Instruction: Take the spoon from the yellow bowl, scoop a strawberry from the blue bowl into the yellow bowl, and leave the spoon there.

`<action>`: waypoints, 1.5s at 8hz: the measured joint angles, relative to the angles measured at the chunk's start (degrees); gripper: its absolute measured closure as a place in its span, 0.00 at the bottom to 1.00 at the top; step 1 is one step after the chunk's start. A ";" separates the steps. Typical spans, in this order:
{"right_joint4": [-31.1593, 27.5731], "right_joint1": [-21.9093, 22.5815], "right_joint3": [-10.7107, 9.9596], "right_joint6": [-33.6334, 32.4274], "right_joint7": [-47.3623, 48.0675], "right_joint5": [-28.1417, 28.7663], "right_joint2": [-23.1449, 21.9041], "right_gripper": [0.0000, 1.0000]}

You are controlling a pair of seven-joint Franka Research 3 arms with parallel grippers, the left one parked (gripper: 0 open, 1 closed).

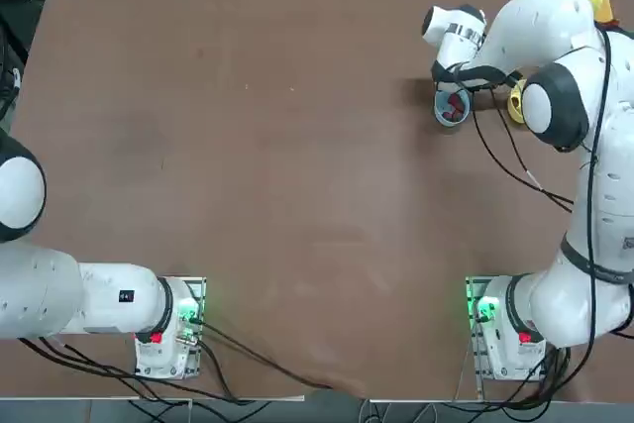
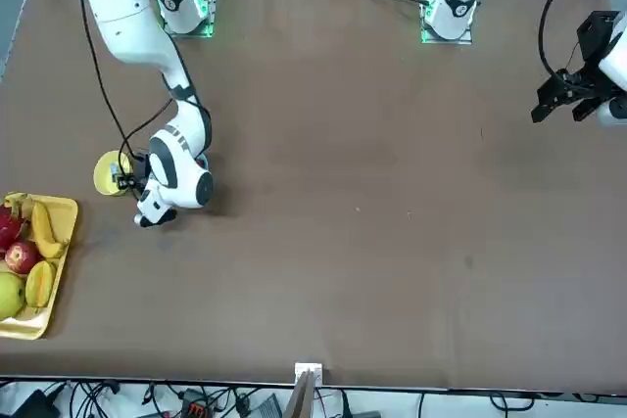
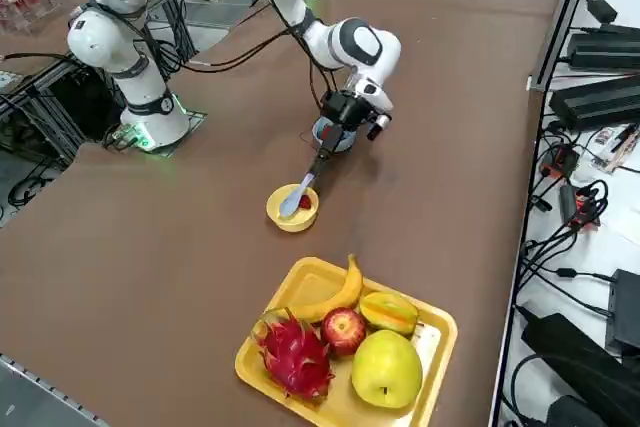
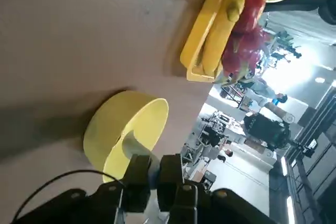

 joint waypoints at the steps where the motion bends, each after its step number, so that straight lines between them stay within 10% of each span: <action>1: 0.36 0.00 0.00 -0.06 2.21 -0.01 0.07 0.89; 8: 1.46 -0.04 -0.25 -0.17 12.56 -0.48 3.07 0.74; 12: 4.53 -0.02 -0.25 -1.67 12.82 -1.43 3.57 0.26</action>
